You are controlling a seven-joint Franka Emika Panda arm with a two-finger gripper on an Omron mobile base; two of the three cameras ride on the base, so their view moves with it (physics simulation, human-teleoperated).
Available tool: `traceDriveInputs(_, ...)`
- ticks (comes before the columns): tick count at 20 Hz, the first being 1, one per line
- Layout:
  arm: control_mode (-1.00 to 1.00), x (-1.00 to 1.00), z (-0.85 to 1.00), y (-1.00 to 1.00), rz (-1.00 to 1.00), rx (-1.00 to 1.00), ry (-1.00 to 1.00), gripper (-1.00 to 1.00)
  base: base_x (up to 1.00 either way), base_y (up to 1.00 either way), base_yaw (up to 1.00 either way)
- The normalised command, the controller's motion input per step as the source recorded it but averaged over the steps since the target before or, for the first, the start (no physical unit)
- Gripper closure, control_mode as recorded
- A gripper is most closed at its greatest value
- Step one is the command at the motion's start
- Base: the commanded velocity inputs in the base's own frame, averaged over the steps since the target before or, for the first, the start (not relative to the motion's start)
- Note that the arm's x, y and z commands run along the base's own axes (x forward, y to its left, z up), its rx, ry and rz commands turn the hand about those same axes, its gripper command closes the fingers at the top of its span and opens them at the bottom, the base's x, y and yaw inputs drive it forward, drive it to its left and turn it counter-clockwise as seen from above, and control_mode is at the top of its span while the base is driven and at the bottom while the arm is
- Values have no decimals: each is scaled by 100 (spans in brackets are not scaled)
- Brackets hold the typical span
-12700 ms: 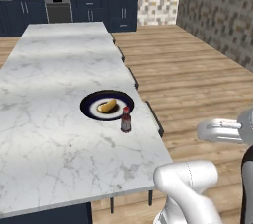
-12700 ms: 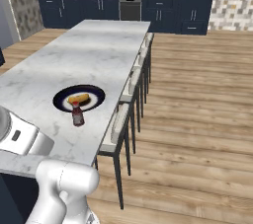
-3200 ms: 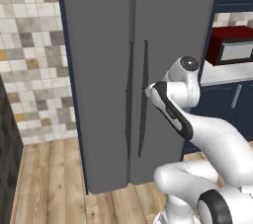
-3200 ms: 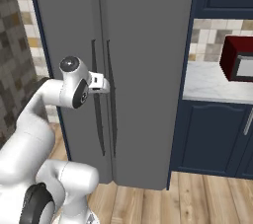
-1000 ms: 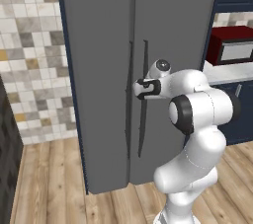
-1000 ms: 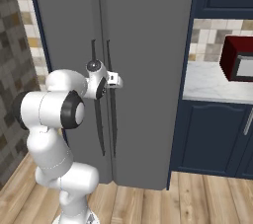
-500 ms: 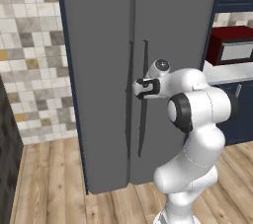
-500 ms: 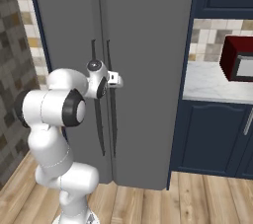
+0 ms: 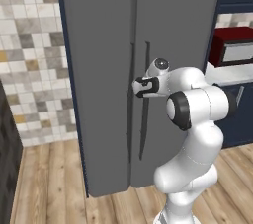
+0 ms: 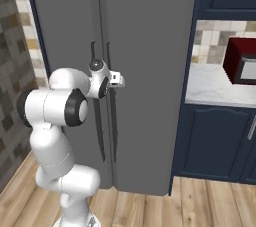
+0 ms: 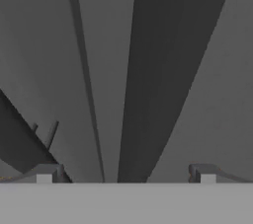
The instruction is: Move the hot dog bun to the plate on the dining table and place the condiment next to that plate. Then navigate to the fridge and take the sausage and place it on the plate as well.
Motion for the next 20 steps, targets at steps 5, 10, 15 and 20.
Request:
traceDriveInputs(5,100,0,0,0,0,0,0,-100,37,0,0)
traceDriveInputs(10,100,0,0,0,0,0,0,-100,37,-1,0)
traceDriveInputs(15,100,0,0,0,0,0,0,-100,35,-1,0)
traceDriveInputs(20,-100,29,-6,-2,0,0,0,-100,0,0,0)
